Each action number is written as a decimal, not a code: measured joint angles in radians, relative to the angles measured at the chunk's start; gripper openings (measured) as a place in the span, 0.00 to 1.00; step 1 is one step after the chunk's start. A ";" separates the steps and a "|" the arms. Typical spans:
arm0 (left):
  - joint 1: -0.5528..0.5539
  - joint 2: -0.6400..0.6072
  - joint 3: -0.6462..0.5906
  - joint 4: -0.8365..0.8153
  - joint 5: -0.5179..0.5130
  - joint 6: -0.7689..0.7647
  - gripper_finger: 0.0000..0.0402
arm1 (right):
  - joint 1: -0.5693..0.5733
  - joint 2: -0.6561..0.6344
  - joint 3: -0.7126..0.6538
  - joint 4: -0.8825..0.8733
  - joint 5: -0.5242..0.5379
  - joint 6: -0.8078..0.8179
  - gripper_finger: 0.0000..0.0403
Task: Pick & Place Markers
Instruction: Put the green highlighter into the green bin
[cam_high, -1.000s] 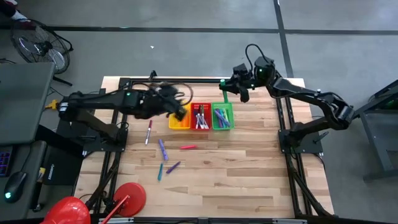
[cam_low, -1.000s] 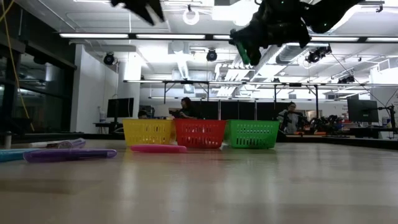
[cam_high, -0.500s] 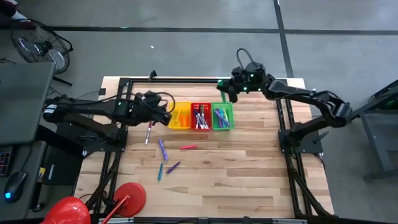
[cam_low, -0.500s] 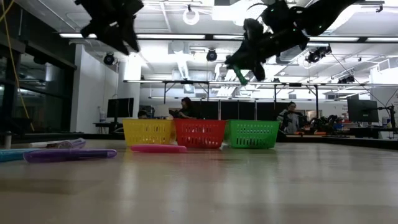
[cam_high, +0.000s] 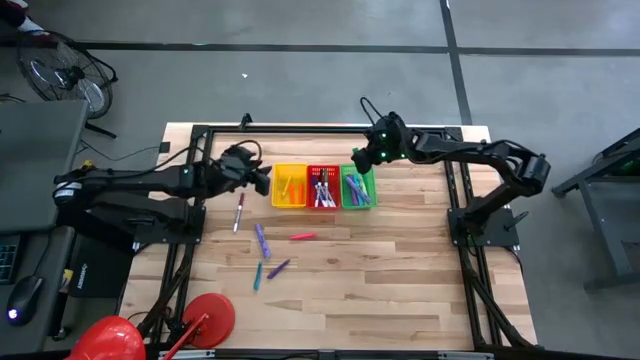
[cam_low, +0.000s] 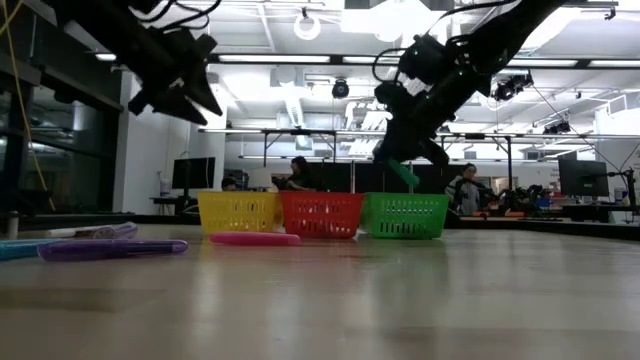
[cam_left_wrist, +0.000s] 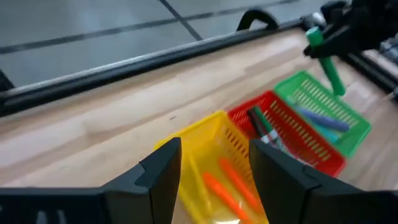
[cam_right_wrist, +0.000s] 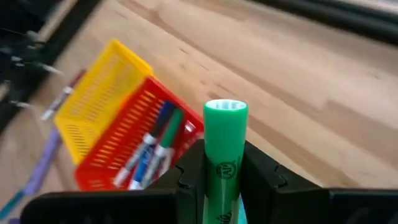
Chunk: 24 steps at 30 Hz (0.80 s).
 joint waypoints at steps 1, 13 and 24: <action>0.023 -0.007 -0.016 0.014 0.021 0.017 0.46 | 0.002 0.005 0.000 -0.016 0.009 0.009 0.15; 0.267 -0.009 -0.036 0.185 0.327 0.159 0.46 | 0.076 0.061 -0.001 -0.126 0.108 0.068 0.15; 0.364 -0.009 -0.036 0.185 0.492 0.170 0.46 | 0.144 0.066 -0.001 -0.165 0.188 0.230 0.16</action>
